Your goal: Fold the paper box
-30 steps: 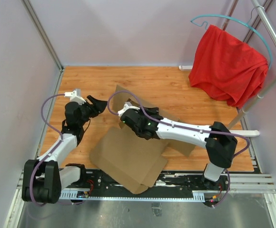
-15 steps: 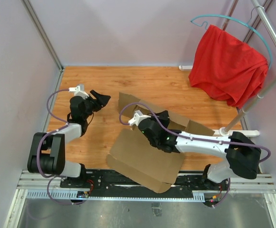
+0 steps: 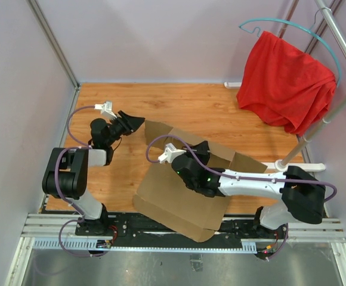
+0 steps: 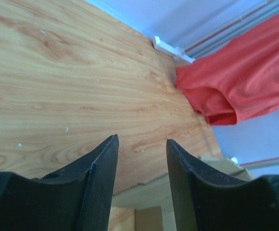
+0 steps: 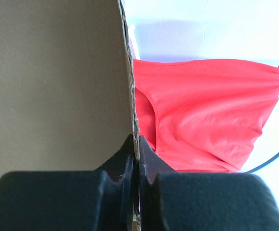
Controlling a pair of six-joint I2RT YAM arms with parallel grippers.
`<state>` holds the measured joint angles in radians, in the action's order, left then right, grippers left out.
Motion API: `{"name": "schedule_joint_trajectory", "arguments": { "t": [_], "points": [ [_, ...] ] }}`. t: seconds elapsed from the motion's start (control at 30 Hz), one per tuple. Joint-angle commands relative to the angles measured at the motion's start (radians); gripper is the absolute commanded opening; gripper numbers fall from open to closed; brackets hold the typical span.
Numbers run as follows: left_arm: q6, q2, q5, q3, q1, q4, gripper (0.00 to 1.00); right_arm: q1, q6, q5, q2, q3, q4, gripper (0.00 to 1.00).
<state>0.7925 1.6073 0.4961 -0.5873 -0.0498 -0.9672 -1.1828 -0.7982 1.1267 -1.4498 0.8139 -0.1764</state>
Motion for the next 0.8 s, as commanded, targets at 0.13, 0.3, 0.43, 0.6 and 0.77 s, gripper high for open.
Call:
{"name": "schedule_joint_trajectory", "arguments": {
  "t": [0.13, 0.3, 0.43, 0.6, 0.77],
  "points": [
    [0.052, 0.025, 0.175, 0.095, 0.001, -0.27, 0.49, -0.027, 0.118, -0.03, -0.026, 0.099, 0.18, 0.01],
    [0.133, 0.062, 0.244, 0.16, -0.001, -0.458, 0.49, -0.056, 0.071, -0.012, -0.063, 0.091, 0.173, 0.01],
    [0.192, 0.097, 0.264, 0.194, -0.009, -0.57, 0.47, -0.064, 0.099, -0.004, -0.09, 0.11, 0.229, 0.01],
    [0.227, 0.124, 0.282, 0.223, -0.028, -0.668, 0.46, -0.064, 0.148, 0.005, -0.1, 0.128, 0.294, 0.01],
    [0.204, 0.086, 0.293, 0.272, -0.052, -0.691, 0.45, -0.064, 0.206, -0.012, -0.088, 0.147, 0.36, 0.01]
  ]
}}
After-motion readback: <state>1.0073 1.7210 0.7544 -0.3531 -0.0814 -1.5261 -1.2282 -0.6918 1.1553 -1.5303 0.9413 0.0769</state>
